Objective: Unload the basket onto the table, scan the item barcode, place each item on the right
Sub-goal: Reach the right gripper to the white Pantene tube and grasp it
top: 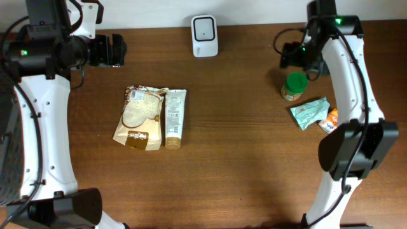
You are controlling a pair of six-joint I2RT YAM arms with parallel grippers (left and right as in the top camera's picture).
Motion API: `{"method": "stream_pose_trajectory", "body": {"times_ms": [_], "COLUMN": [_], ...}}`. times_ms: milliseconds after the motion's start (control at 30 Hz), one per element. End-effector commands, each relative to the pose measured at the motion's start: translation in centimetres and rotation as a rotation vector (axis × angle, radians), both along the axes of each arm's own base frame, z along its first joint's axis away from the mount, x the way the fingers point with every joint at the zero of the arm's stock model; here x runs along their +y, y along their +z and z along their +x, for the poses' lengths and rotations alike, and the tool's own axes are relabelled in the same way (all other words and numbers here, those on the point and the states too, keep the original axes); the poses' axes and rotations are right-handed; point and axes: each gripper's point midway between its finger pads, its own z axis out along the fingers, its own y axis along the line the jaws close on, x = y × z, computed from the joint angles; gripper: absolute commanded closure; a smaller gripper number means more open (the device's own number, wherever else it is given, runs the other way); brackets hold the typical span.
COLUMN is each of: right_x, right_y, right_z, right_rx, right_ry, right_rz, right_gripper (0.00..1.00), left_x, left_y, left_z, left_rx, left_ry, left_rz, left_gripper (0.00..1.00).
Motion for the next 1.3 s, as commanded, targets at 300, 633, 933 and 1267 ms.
{"method": "stream_pose_trajectory", "body": {"times_ms": [300,633,933,1267], "right_x": [29.1,41.7,39.4,25.1], "right_y": [-7.8,-10.1,-14.1,-15.5], "right_z": [-6.6,-12.2,-14.7,-8.6], "right_rx": [0.179,0.082,0.186,0.25], "right_ry": [0.386,0.64,0.579,0.272], "right_rz": [0.491,0.535,0.323,0.06], "right_gripper": [0.2,0.41,0.4,0.4], "left_x": [0.0,0.0,-0.1,0.0], "left_y": [0.1,0.1,0.1,0.1], "left_z": [0.1,0.1,0.1,0.1], "left_rx": [-0.007,-0.007,-0.007,-0.008], "left_ry": [-0.016,-0.016,-0.017,-0.016], "left_rz": [0.003,0.003,0.003,0.004], "left_gripper": [0.01,0.01,0.01,0.01]}}
